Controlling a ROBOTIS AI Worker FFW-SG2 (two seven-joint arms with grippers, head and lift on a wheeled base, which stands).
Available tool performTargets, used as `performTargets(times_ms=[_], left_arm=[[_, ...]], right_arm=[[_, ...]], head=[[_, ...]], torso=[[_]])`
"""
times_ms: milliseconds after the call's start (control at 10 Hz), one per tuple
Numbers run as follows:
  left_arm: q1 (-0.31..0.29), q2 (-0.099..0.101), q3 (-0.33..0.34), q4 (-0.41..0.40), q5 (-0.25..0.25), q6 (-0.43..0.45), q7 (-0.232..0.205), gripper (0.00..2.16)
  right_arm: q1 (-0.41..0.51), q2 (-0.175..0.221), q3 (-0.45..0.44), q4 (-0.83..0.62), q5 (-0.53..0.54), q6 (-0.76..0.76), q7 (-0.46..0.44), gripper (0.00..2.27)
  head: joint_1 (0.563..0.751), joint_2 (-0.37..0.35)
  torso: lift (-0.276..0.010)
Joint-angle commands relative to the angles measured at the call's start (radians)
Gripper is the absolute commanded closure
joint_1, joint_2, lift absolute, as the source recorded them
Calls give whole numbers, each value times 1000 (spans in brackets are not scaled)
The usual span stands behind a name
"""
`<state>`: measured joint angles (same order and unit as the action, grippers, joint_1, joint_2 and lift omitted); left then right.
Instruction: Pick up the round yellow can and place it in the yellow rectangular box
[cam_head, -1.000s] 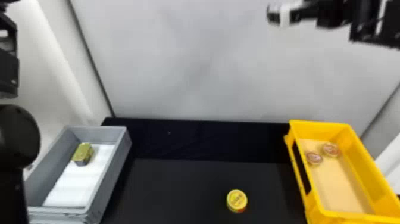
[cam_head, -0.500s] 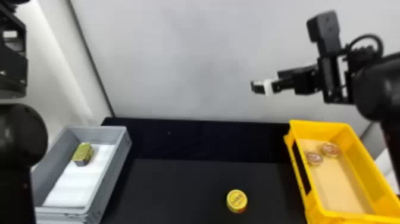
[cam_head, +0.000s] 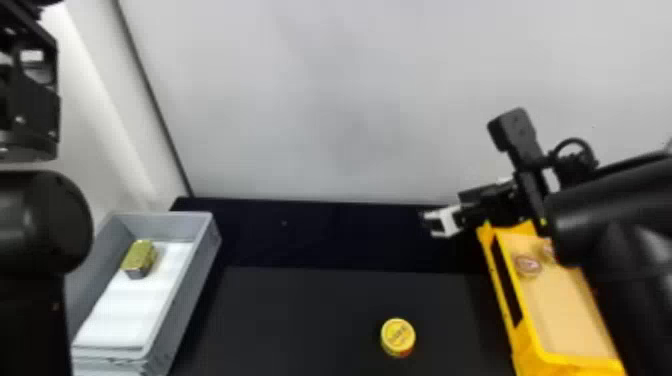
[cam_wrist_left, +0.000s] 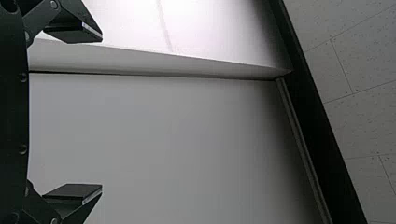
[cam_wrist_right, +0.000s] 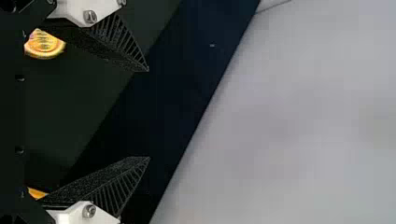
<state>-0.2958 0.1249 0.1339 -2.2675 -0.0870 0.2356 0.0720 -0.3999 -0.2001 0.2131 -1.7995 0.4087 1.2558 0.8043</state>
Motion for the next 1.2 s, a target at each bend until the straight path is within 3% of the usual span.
performTargets(times_ms=[0, 800, 1100], left_arm=[[0, -1, 1, 3, 3, -4, 0, 140], [1, 9, 1, 20, 13, -27, 0, 140], [-2, 9, 0, 20, 15, -27, 0, 140]], right_arm=[[62, 16, -1, 78, 44, -57, 34, 116], [82, 90, 20, 473, 32, -310, 87, 107], [75, 90, 48, 529, 20, -358, 94, 96]], head=[[663, 54], [663, 54], [663, 54]], torso=[[9], [9], [9]])
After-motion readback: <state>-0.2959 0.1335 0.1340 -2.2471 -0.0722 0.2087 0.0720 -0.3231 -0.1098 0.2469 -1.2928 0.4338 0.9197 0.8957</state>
